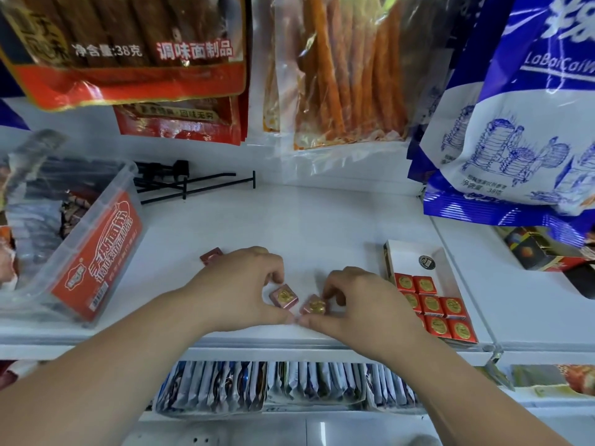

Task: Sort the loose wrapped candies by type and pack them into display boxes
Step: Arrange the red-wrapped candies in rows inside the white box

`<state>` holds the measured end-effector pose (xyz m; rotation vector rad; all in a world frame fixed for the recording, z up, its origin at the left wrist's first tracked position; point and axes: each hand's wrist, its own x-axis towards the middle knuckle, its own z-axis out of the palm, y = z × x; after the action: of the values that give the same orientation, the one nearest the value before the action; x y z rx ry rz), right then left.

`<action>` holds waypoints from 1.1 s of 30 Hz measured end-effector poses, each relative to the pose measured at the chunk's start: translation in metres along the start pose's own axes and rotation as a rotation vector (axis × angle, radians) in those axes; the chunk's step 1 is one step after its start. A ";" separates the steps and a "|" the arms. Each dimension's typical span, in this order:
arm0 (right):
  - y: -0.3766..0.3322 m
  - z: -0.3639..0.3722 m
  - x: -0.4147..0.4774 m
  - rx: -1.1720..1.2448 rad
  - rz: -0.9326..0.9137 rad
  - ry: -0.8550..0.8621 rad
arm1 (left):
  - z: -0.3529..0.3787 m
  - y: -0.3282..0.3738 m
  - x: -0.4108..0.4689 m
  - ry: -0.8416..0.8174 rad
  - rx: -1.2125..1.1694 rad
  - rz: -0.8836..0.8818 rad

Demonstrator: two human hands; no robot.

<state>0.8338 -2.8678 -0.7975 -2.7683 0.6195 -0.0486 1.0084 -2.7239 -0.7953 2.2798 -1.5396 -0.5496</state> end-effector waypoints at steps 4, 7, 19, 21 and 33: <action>0.004 -0.002 -0.002 0.167 -0.098 -0.108 | -0.002 -0.005 -0.001 -0.106 -0.095 0.049; 0.004 -0.002 -0.002 0.163 -0.158 -0.091 | -0.001 -0.007 -0.001 -0.091 -0.084 0.094; 0.004 -0.006 -0.002 0.279 -0.141 0.054 | 0.003 0.009 0.008 0.023 -0.050 0.027; 0.004 -0.014 -0.005 0.317 -0.145 0.083 | 0.003 0.021 0.012 0.059 -0.091 0.034; 0.055 -0.062 -0.029 0.414 -0.041 0.305 | 0.020 0.099 0.049 0.171 -0.643 0.030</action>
<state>0.7787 -2.9208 -0.7543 -2.3846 0.5502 -0.5521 0.9357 -2.8061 -0.7715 1.7546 -1.1029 -0.6980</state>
